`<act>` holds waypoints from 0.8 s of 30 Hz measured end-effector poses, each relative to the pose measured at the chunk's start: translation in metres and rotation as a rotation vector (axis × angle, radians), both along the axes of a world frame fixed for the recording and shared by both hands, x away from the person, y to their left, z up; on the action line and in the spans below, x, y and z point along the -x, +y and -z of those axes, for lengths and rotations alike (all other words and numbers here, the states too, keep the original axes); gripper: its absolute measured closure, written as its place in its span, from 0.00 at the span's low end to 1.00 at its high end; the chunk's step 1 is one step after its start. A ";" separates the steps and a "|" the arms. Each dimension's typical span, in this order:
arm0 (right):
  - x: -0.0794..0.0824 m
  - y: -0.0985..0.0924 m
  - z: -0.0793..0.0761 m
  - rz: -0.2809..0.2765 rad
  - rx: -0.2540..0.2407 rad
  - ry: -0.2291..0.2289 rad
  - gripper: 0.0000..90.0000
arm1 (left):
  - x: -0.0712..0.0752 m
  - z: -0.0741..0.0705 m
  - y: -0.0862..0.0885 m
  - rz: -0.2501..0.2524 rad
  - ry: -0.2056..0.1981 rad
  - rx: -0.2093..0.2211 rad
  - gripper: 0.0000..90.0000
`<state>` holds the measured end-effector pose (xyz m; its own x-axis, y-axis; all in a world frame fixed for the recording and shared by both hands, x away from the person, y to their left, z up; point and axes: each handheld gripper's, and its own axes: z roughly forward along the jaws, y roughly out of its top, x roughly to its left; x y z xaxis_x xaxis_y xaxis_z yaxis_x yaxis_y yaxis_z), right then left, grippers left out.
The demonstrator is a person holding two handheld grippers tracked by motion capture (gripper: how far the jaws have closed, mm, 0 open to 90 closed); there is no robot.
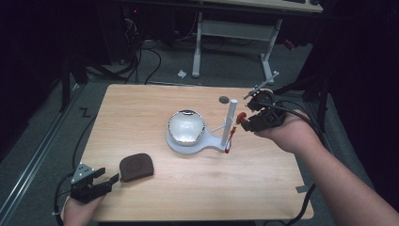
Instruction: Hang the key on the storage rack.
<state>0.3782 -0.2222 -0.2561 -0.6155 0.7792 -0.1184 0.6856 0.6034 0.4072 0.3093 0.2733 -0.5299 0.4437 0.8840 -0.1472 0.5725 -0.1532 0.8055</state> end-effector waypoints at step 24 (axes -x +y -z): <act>-0.015 0.007 0.000 0.010 0.012 -0.022 0.76 | 0.001 0.000 0.001 -0.001 -0.001 0.001 0.39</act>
<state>0.3928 -0.2153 -0.2565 -0.6051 0.7835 -0.1411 0.6822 0.6017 0.4155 0.3087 0.2744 -0.5298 0.4428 0.8843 -0.1482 0.5722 -0.1514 0.8060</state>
